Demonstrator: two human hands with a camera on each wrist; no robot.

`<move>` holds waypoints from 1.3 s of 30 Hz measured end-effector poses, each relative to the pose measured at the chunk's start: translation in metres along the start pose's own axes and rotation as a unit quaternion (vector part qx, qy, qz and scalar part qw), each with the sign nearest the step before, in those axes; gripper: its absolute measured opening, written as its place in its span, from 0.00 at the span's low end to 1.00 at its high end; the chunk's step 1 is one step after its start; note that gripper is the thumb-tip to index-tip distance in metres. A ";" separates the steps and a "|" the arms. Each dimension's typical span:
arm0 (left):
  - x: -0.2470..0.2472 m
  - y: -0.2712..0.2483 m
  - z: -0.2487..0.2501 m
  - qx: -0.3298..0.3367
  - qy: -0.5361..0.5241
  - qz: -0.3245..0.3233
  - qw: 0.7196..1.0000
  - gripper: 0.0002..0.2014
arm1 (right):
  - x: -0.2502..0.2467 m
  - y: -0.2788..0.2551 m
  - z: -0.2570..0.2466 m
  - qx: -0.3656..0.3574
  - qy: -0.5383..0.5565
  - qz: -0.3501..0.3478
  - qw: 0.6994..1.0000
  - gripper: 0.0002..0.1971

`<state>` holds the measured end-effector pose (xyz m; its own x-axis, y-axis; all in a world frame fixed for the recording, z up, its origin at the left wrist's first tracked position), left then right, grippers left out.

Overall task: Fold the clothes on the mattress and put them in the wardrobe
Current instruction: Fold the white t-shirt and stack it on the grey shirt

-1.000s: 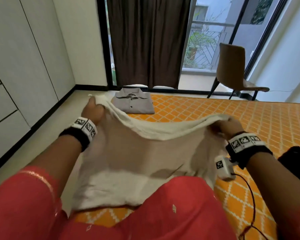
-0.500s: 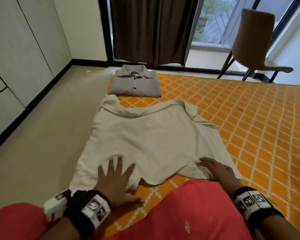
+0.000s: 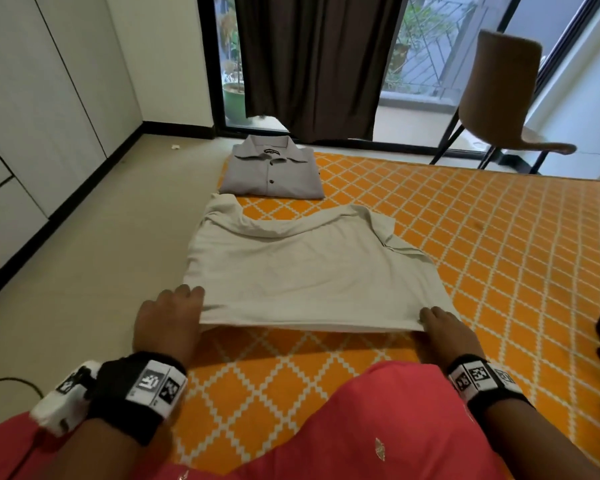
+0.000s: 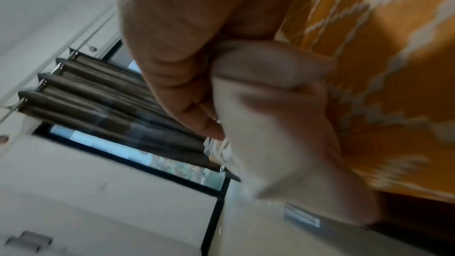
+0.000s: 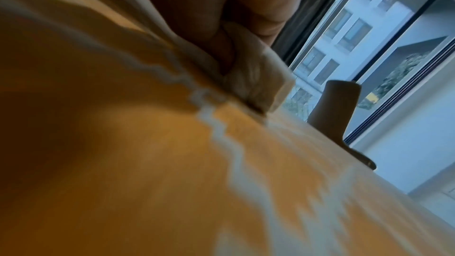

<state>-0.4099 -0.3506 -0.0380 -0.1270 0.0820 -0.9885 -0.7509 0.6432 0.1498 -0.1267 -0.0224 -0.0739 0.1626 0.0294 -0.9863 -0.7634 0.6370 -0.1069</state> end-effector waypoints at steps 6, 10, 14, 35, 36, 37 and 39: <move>-0.016 0.001 -0.045 -0.048 -0.170 -0.027 0.984 0.12 | -0.046 0.007 0.056 0.120 0.042 0.049 0.991 0.10; -0.016 0.002 -0.048 0.065 -0.398 -0.035 0.914 0.10 | -0.041 -0.024 0.086 0.102 0.046 0.110 0.988 0.19; 0.008 -0.008 -0.014 0.141 -0.197 -0.258 0.935 0.27 | -0.027 -0.049 0.099 0.109 0.111 0.110 0.982 0.14; -0.026 -0.026 -0.013 0.215 0.115 -0.441 0.864 0.33 | -0.068 -0.077 0.090 0.019 0.038 -0.358 0.933 0.15; -0.025 -0.025 -0.013 0.218 0.108 -0.460 0.854 0.33 | -0.065 -0.075 0.088 0.018 0.043 -0.361 0.931 0.16; -0.030 -0.019 -0.012 0.211 0.102 -0.472 0.850 0.35 | -0.064 -0.069 0.086 0.028 0.054 -0.355 0.933 0.17; -0.042 0.007 -0.013 0.199 0.076 -0.456 0.864 0.36 | -0.065 -0.059 0.088 0.044 0.081 -0.315 0.945 0.15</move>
<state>-0.4183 -0.3592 0.0054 0.2937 -0.6783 -0.6735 -0.3051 0.6012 -0.7386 -0.0375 0.0057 0.0074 0.4645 -0.4907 -0.7372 -0.4913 0.5498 -0.6756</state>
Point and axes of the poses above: each hand's wrist, its own y-axis towards the middle knuckle, its own x-axis out of the palm, z = x × y, the point moved 1 cm from there along y, towards the middle knuckle, and after that the axes turned 3 degrees about -x, right-handed, at the moved point
